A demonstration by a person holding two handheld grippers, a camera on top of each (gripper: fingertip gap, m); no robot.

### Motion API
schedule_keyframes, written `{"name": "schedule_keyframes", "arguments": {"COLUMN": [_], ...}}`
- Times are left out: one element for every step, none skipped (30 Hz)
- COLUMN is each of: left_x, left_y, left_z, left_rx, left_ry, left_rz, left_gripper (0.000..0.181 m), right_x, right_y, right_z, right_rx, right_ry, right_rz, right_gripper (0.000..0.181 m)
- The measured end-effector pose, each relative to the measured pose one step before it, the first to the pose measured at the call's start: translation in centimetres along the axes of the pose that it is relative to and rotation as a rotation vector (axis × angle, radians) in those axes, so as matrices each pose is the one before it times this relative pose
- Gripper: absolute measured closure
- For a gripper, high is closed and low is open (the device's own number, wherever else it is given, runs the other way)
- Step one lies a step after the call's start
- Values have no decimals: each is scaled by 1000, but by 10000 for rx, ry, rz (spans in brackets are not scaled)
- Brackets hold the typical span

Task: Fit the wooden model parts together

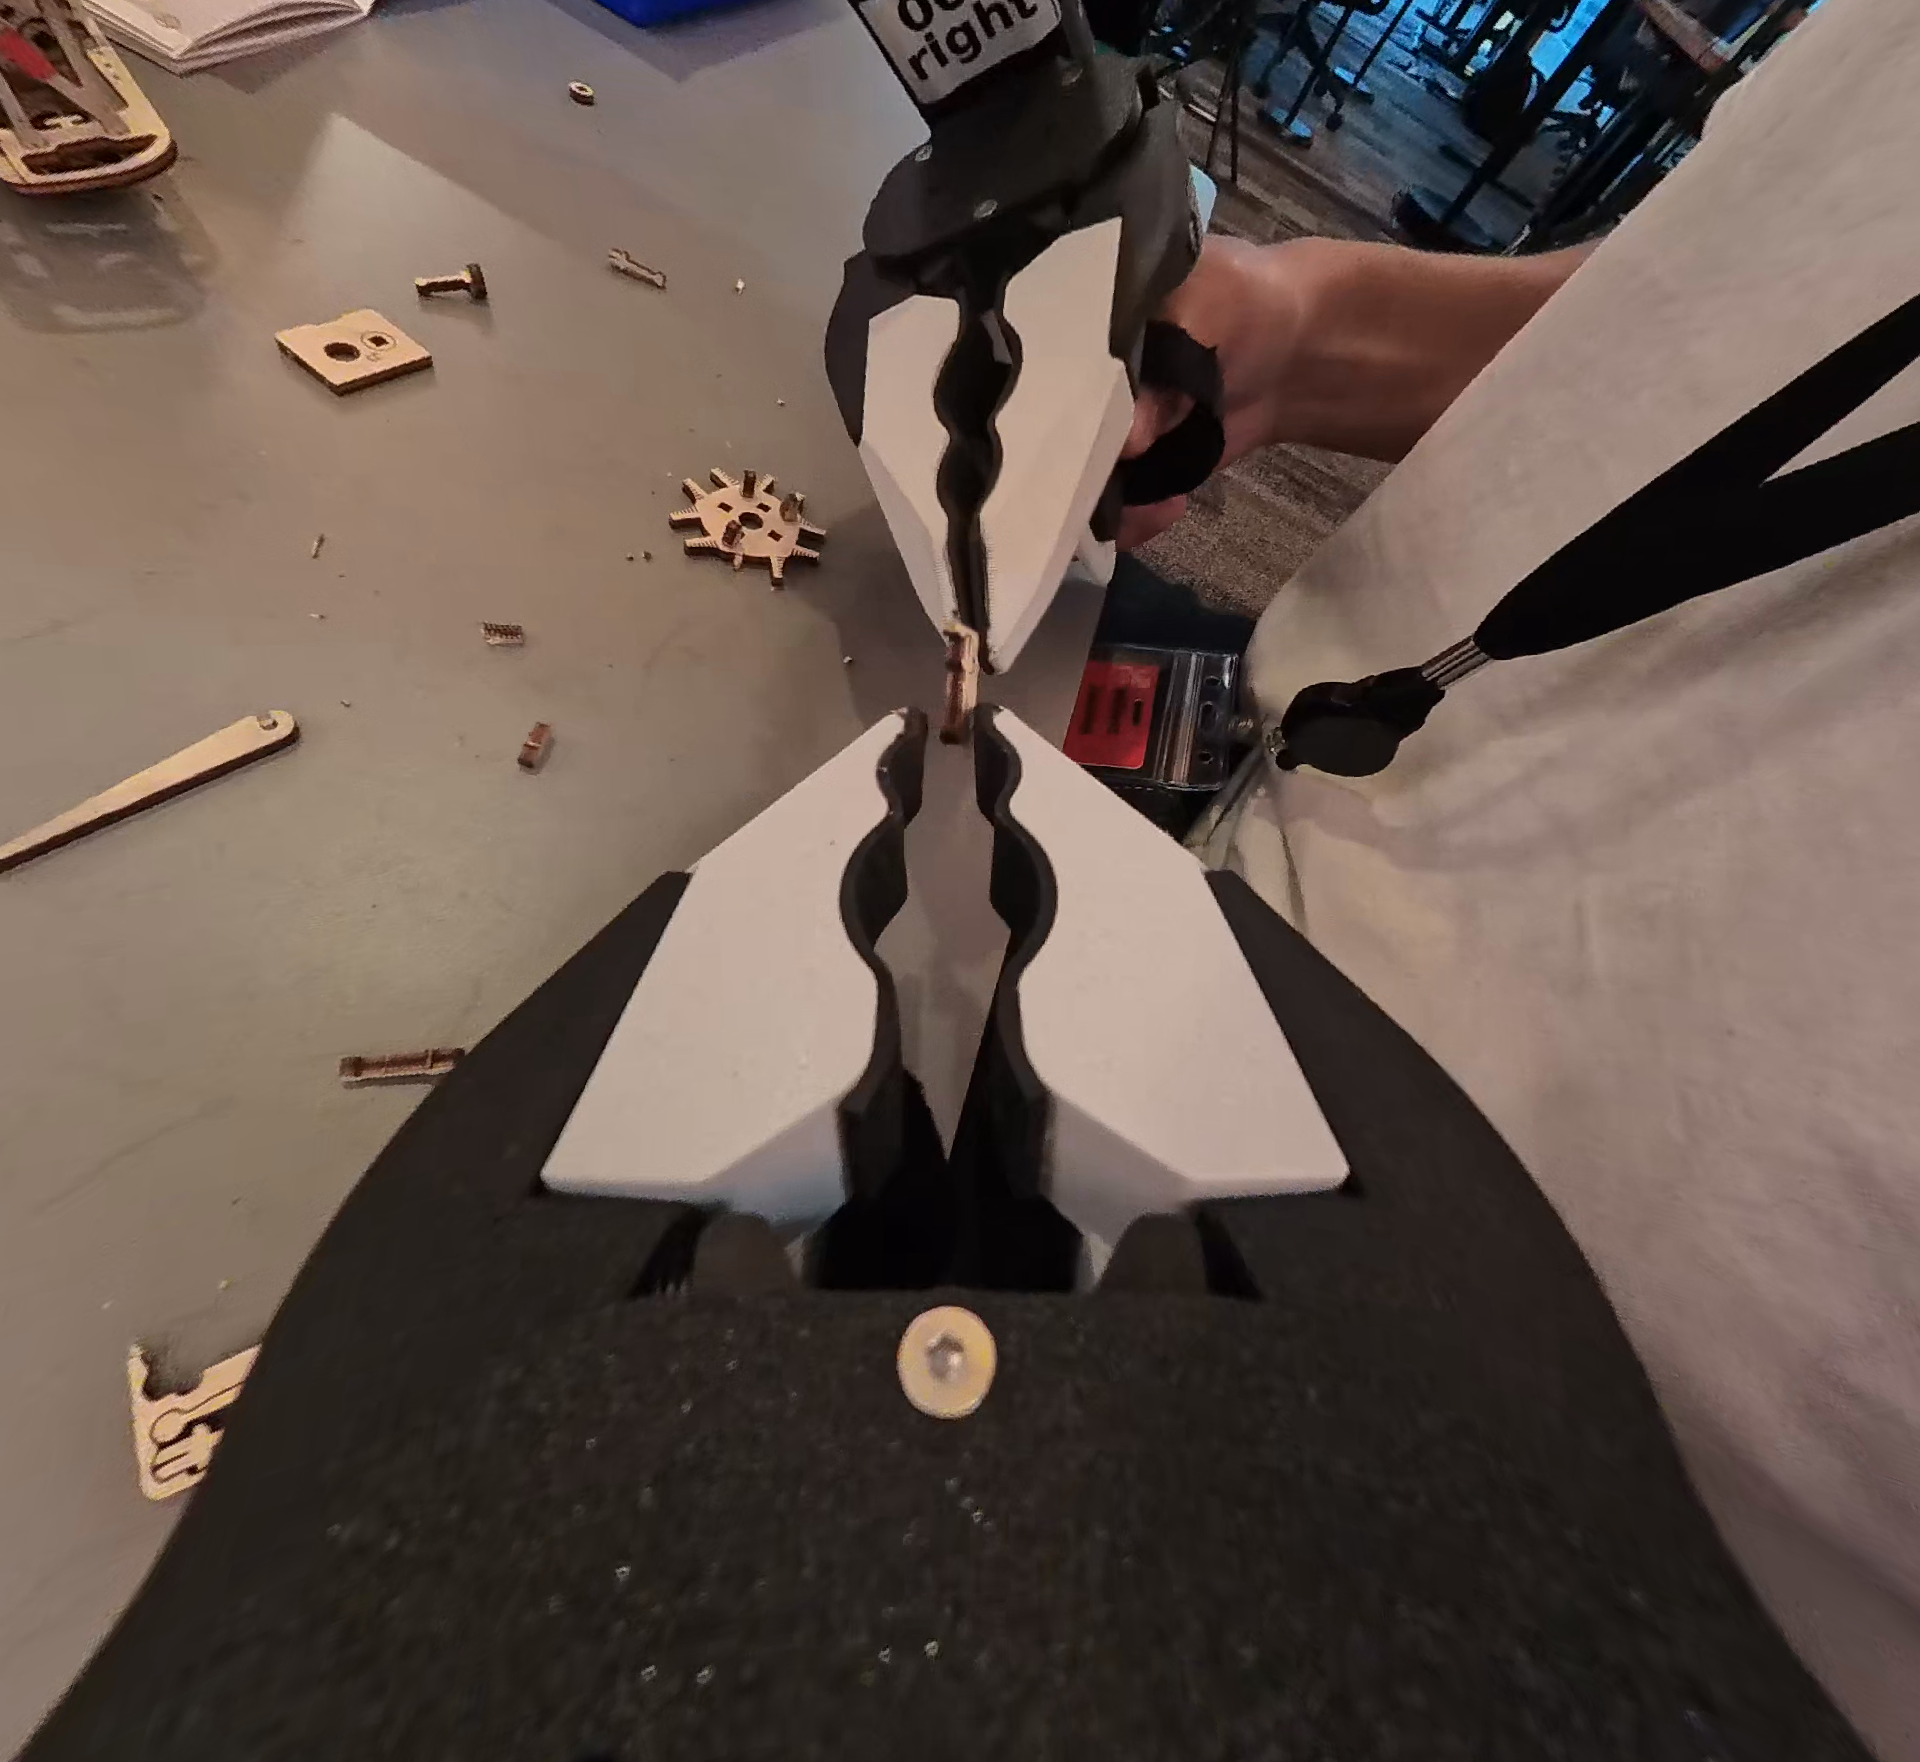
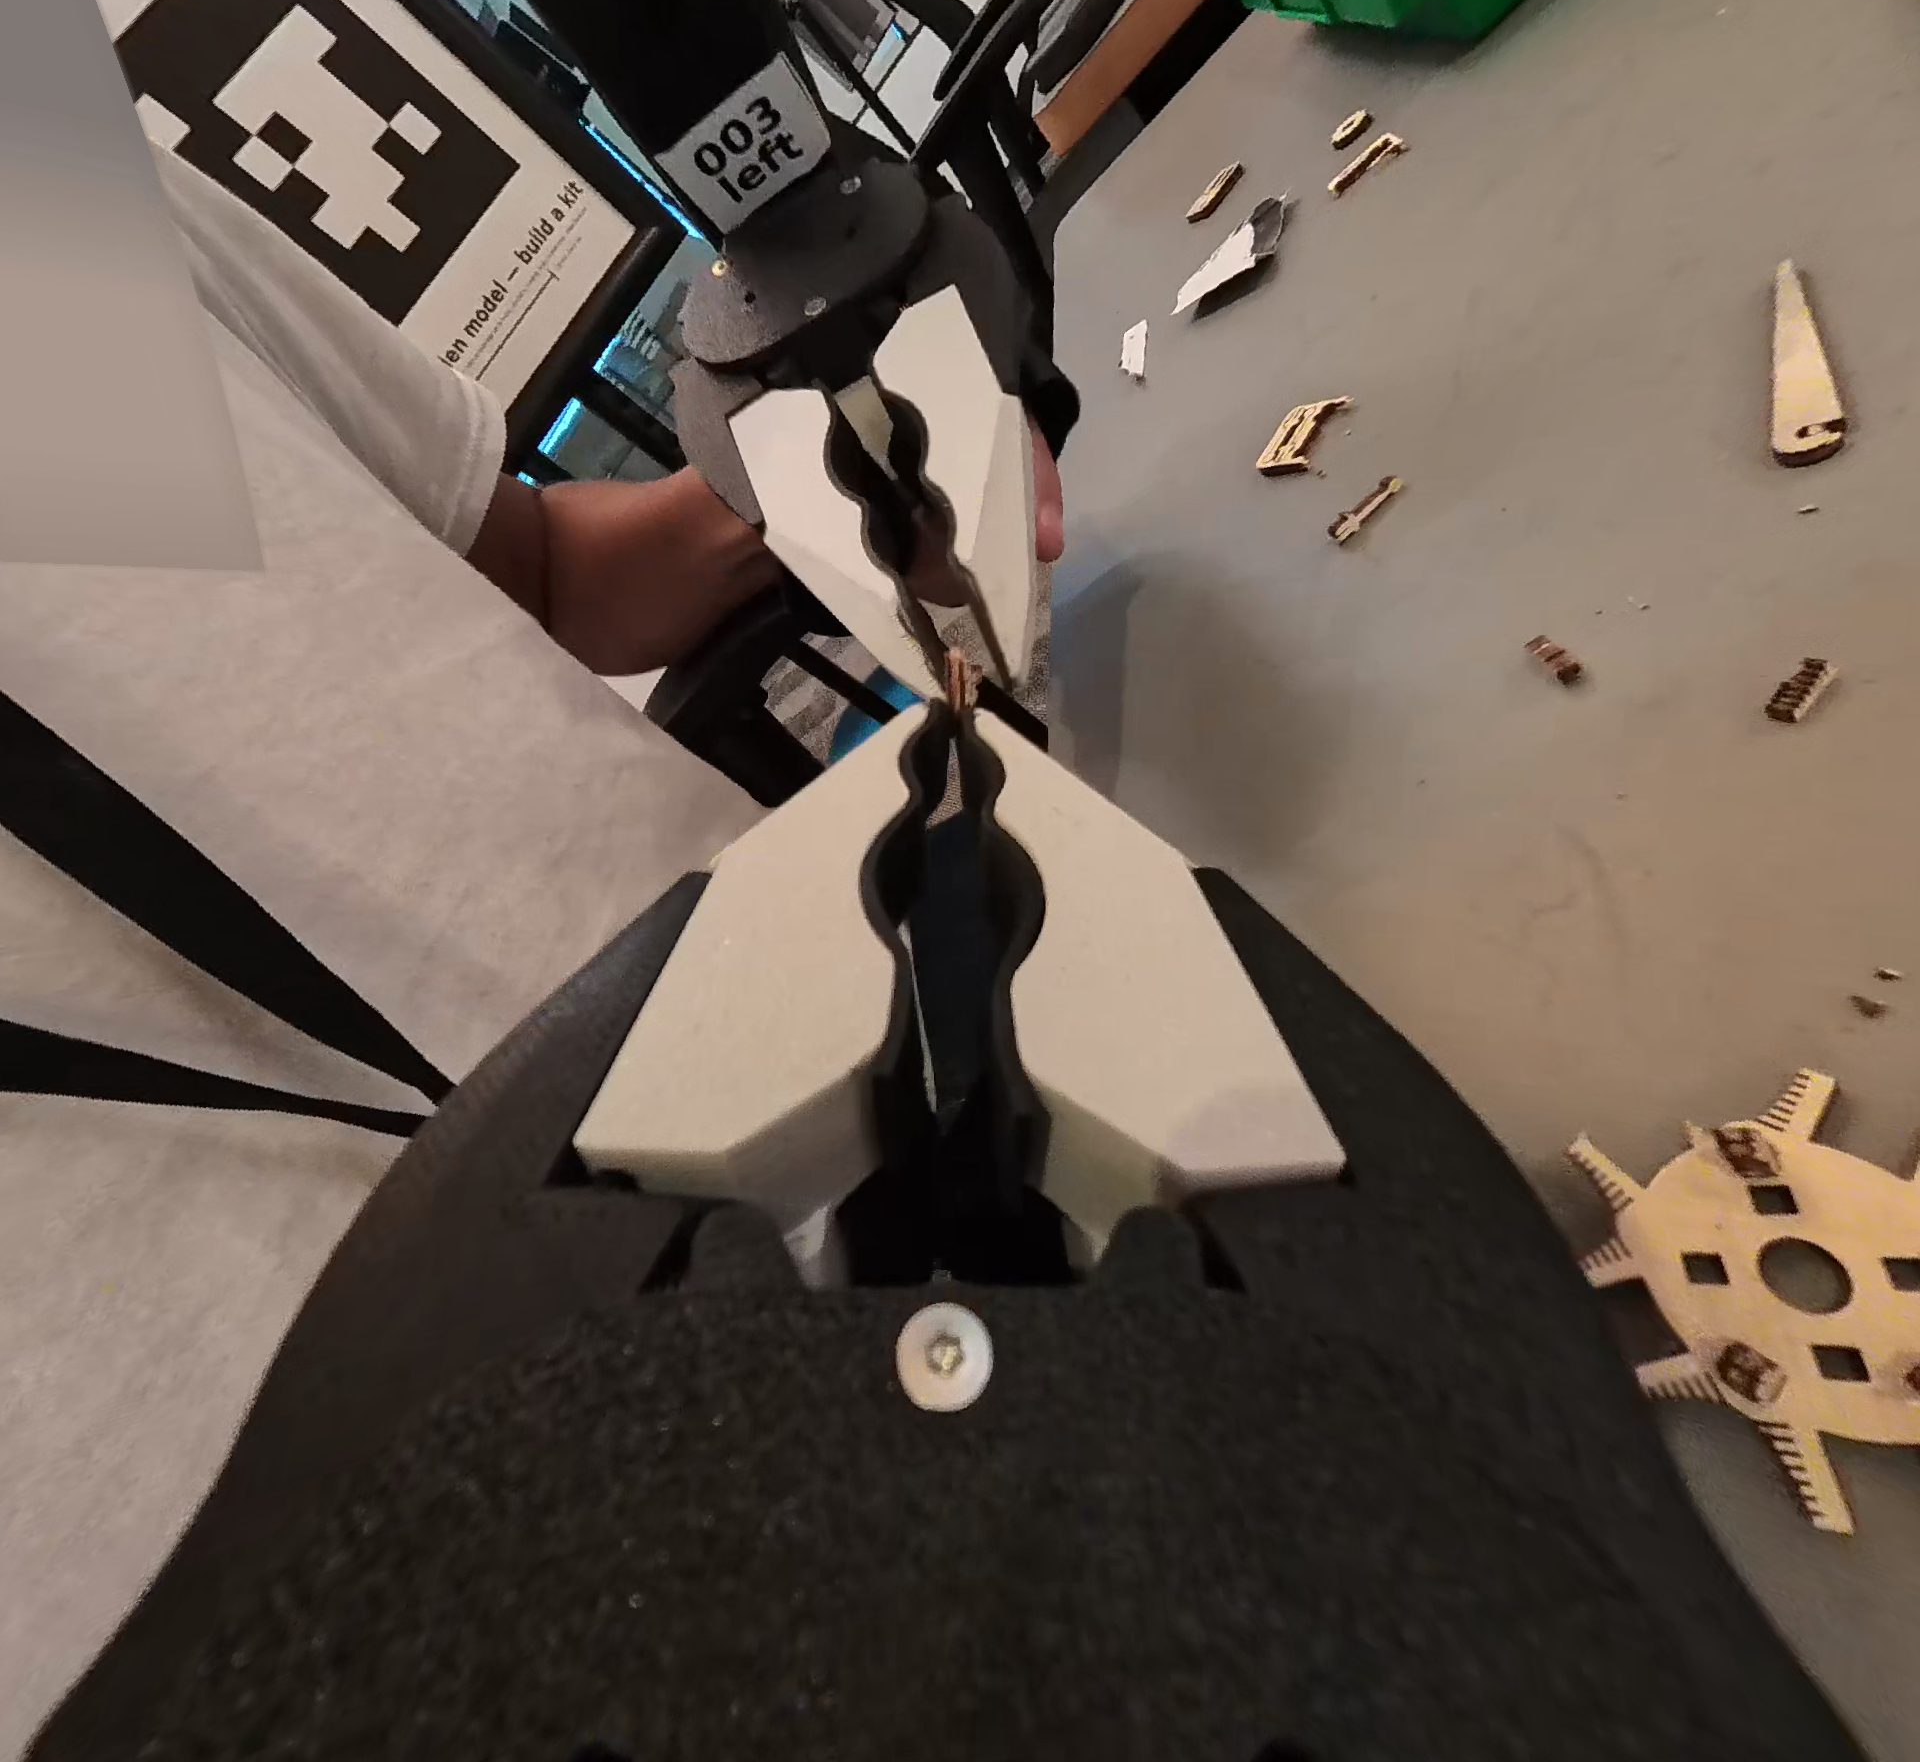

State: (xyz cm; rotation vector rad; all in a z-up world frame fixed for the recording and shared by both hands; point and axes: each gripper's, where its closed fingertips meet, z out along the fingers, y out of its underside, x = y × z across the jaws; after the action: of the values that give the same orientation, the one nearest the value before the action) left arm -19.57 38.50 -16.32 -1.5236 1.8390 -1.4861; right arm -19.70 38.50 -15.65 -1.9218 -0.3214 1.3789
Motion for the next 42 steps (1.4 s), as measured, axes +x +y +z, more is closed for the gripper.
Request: {"name": "schedule_keyframes", "arguments": {"left_x": [83, 97, 50, -26, -153, -196, -224, -242, -221, -255, -213, -212, -170, -159, -153, -84, -66, 27, 115, 91, 156, 248, 314, 284, 126, 330, 361, 186, 126, 10, -11, 35, 109, 166, 75, 17, 123, 164, 126, 97, 21, 29], "left_y": [30, 0, -44, -3, 65, 112, 125, 133, 170, 139, 124, 107, 103, 162, 190, 220, 183, 107, 119, 23, -191, -435, -579, -398, -190, -184, -249, -190, -99, -148, -100, -89, -113, -95, -66, -76, -59, -43, -34, 1, 27, 11], "left_z": [10, -4, -14, 26, 69, 86, 81, 90, 102, 106, 109, 80, 84, 132, 145, 182, 195, 131, 68, 12, -85, -214, -271, -174, -77, -42, -34, 19, 31, 0, -17, -30, -34, -22, -13, -28, 5, 38, 48, 50, 44, 15], "left_rx": [-8, -1, 14, -8, -65, -101, -89, -85, -98, -83, -81, -72, -74, -116, -132, -134, -118, -62, -49, 1, 127, 253, 342, 244, 134, 130, 160, 115, 63, 80, 47, 70, 87, 77, 53, 42, 23, 29, 24, -2, -28, -23], "left_ry": [46, 54, 11, -23, -72, -107, -157, -188, -180, -179, -143, -139, -126, -133, -160, -145, -126, -24, 85, 76, 85, 190, 310, 308, 175, 232, 204, 89, 96, 56, 57, 83, 127, 161, 90, 38, 105, 109, 69, 25, -37, -8], "left_rz": [23, 39, 74, 33, -35, -58, -29, -35, -65, -147, -209, -188, -144, -124, -104, -27, -85, -109, -48, 41, 193, 135, -52, -181, -169, -62, -39, -44, -59, -115, -124, -116, -142, -141, -85, -29, -30, -33, -19, 47, 101, 54], "left_gripper": [177, 179, 179, 179, 180, 180, 180, 181, 181, 181, 181, 181, 181, 181, 181, 181, 181, 180, 180, 180, 181, 181, 181, 181, 181, 181, 181, 181, 181, 181, 181, 181, 181, 181, 180, 180, 180, 180, 180, 180, 180, 180], "right_x": [11, -7, -4, 80, 191, 209, 209, 268, 271, 334, 264, 278, 200, 195, 190, 129, 131, 106, 10, -44, -80, -194, -364, -471, -383, -200, -78, -107, -210, -144, -70, -101, -127, -151, 72, -55, -158, -79, -76, -54, 25, -50], "right_y": [36, -15, -23, -6, 17, 46, 58, 10, 77, 50, 32, 68, 71, 183, 227, 261, 260, 144, 238, 84, -236, -523, -657, -426, -256, -424, -345, -251, -148, 108, 95, -122, -91, -34, -35, -1, 57, -4, -4, 12, 41, 21], "right_z": [22, 2, -33, -37, -20, 11, 11, 22, 53, 44, 51, 71, 51, 74, 97, 49, 45, 13, 23, 40, -171, -312, -383, -238, -115, -85, -21, 23, 96, 171, 138, 7, -50, -77, -124, -84, -57, -74, -61, -62, -4, -28], "right_rx": [-33, 6, 6, -18, -18, -41, -52, -16, -46, -20, -7, -23, -26, -141, -184, -240, -248, -123, -71, 173, 406, 548, 558, 296, 140, 310, 276, 192, 132, -15, -12, 119, 44, -10, -26, -13, -41, -5, -1, -43, -72, -44], "right_ry": [20, 3, -2, 68, 170, 197, 221, 303, 341, 459, 470, 519, 537, 587, 621, 486, 567, 516, -14, -465, -723, -814, -812, -766, -585, -306, -138, -147, -211, -146, -39, -25, -67, -102, 38, -17, -89, -47, -44, -17, 72, 46], "right_rz": [-16, 5, 15, -8, -62, -90, -108, -139, -189, -328, -360, -388, -554, -604, -691, -647, -646, -584, 47, 674, 861, 834, 754, 676, 511, 248, 113, 134, 189, 148, -20, -56, -1, -31, -30, -46, -57, -20, -50, -94, -110, -179], "right_gripper": [181, 181, 181, 181, 181, 181, 181, 181, 181, 181, 181, 181, 181, 181, 181, 181, 181, 181, 181, 181, 181, 181, 181, 178, 172, 171, 172, 173, 174, 175, 176, 175, 175, 176, 177, 177, 177, 178, 179, 179, 179, 179]}}
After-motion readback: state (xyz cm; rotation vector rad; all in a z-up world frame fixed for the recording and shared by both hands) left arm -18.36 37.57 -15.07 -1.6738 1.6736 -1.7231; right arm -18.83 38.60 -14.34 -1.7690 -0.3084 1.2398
